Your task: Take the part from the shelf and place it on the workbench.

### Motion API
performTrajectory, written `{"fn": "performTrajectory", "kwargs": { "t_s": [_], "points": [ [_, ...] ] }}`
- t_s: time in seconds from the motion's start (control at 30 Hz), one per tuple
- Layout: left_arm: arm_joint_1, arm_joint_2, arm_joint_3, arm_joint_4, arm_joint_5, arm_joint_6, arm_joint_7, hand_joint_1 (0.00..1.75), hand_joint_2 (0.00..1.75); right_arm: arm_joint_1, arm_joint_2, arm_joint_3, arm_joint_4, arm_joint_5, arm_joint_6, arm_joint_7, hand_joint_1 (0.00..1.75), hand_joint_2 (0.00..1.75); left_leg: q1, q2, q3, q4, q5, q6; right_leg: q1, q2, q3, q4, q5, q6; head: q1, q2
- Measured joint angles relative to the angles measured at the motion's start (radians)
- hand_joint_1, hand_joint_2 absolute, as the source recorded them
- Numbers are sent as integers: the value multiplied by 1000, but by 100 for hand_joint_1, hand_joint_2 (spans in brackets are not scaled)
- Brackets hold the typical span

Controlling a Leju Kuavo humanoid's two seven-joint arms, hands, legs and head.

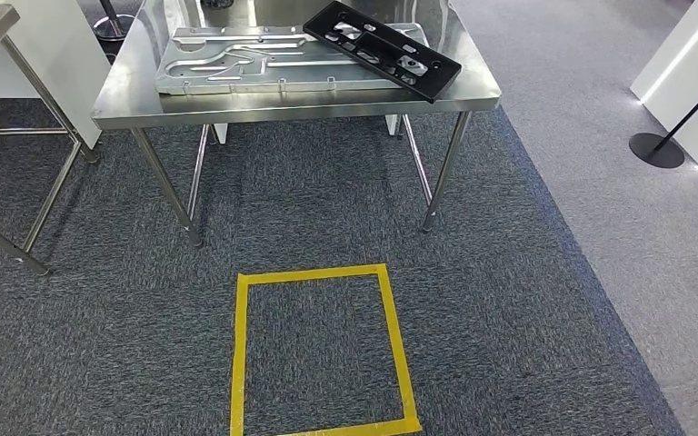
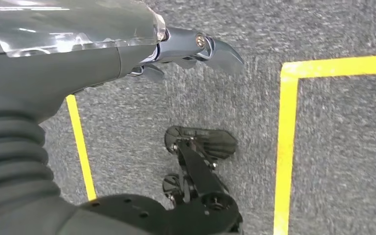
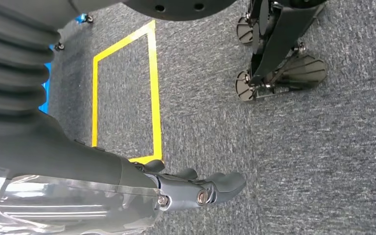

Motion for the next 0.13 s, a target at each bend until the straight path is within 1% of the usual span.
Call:
{"fn": "performTrajectory", "kwargs": {
  "t_s": [0.13],
  "points": [
    [13,5,-69,-9,66,6,21,0,0,12,-6,55,-10,-59,0,5,0,0,0,0,0,0,0,0,0,0,0,0,0,0,0,0]
  ]
}}
